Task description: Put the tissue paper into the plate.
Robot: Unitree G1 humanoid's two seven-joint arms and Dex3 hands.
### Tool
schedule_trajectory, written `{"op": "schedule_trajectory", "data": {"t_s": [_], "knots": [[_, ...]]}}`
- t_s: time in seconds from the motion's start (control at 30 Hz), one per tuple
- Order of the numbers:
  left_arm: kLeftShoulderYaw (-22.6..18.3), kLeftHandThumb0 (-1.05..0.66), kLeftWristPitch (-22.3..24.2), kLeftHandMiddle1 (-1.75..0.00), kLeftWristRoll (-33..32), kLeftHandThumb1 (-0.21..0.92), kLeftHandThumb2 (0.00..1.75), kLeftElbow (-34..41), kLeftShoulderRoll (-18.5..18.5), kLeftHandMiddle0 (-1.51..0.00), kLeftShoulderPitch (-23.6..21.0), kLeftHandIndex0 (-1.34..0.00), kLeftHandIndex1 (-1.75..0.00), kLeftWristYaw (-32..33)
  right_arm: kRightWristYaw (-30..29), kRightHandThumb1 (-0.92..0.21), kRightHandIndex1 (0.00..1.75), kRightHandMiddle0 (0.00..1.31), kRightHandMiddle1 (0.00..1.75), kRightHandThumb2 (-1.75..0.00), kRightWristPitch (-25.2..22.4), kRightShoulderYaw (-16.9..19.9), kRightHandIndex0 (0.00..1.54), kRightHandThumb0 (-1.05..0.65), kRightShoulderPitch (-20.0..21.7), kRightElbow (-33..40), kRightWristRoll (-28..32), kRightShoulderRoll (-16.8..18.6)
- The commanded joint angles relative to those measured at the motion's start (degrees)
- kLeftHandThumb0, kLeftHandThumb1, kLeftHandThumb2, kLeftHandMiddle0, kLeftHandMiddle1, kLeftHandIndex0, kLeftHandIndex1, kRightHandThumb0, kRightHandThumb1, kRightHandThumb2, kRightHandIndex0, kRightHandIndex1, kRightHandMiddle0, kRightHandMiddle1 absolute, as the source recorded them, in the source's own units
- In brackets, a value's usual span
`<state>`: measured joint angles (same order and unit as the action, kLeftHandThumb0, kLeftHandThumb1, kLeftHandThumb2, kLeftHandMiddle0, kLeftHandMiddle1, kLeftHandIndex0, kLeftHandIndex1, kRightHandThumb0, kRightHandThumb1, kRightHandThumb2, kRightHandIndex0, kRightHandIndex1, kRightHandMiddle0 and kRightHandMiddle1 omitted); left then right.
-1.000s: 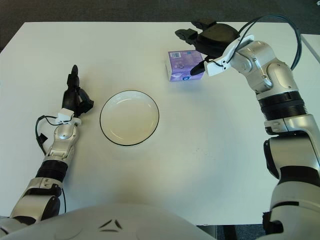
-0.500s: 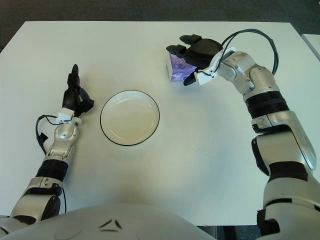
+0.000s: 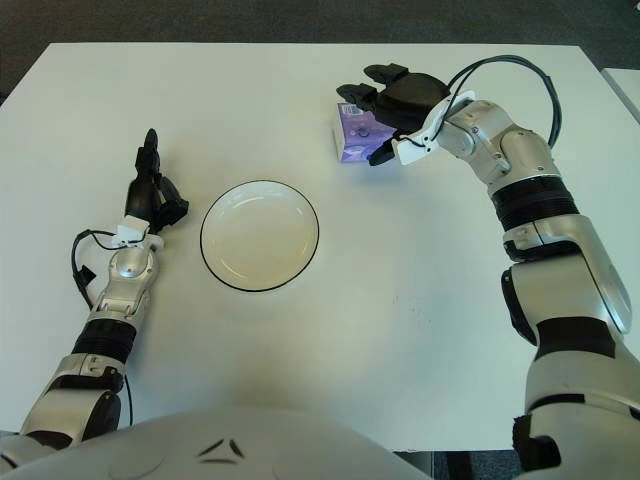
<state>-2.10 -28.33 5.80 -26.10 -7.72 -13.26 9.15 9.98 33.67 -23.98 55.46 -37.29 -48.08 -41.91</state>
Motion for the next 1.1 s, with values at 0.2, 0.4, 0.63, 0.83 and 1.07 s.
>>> {"op": "schedule_trajectory", "data": {"t_s": [0.2,0.4,0.63,0.83,1.07], "knots": [[1.73,-0.96,0.28,0.00,0.97,0.92,1.17,-7.35,3.45,0.00,6.78,0.00,0.00,0.51,-5.97,-0.92,0.00,0.00,0.00,-0.36,-1.04,-2.26,0.00,-1.05,2.63,-6.14,-2.99,2.11],[1.80,-0.96,-0.10,0.00,1.25,0.92,1.17,-7.55,3.30,0.00,6.86,0.00,0.00,0.65,-8.42,-0.92,0.00,0.00,0.00,-0.38,-1.56,-3.65,0.00,-1.05,3.89,-9.17,-4.10,3.21],[1.82,-0.95,-0.08,0.00,1.29,0.92,1.18,-7.41,3.15,0.00,7.13,0.00,0.00,0.54,-9.81,-0.92,0.00,0.00,0.00,-0.42,-2.92,-4.98,0.00,-1.05,5.04,-11.38,-4.74,4.10],[1.91,-0.96,-0.19,0.00,1.52,0.92,1.18,-7.41,2.88,0.00,7.39,0.00,0.00,0.44,-9.46,-0.92,0.00,0.00,0.00,-0.44,-4.79,-5.87,0.00,-1.05,6.19,-13.31,-5.27,4.89],[1.89,-0.95,-0.68,0.00,1.87,0.92,1.19,-7.44,2.58,-0.01,7.66,0.00,0.00,0.62,-8.03,-0.92,0.00,0.00,0.00,-0.43,-6.52,-6.87,0.00,-1.05,7.30,-15.57,-5.33,5.41]]}}
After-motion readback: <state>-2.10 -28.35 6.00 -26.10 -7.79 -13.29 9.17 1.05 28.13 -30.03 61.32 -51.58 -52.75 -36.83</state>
